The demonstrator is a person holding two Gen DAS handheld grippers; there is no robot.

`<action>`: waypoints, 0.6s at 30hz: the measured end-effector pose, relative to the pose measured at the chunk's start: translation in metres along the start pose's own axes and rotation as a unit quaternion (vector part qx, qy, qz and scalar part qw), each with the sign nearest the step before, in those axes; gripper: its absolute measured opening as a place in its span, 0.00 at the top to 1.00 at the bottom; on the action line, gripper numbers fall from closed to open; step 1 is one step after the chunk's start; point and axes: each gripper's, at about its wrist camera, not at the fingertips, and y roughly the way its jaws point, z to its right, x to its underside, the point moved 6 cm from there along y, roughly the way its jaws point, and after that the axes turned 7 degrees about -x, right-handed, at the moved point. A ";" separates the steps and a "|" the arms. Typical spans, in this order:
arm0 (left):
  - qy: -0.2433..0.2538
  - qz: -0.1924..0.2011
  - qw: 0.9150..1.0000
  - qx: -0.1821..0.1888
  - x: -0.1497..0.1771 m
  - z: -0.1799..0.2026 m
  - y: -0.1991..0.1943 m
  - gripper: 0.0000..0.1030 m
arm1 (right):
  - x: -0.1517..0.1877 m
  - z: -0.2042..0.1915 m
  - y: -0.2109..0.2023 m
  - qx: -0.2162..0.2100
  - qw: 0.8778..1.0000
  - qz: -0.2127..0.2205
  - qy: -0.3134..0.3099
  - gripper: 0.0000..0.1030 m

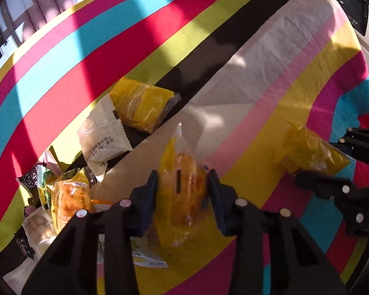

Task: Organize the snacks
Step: 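Grasp a yellow pastry bag with the left tool while the right tool holds its bag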

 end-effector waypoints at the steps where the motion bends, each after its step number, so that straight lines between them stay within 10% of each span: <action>1: -0.008 0.006 1.000 0.011 0.003 0.001 -0.005 0.62 | 0.000 0.000 0.000 -0.001 1.000 0.000 0.001 0.64; 18: -0.213 0.093 0.973 -0.013 0.116 0.001 -0.119 0.62 | 0.001 0.003 -0.002 -0.002 1.000 0.004 0.010 0.64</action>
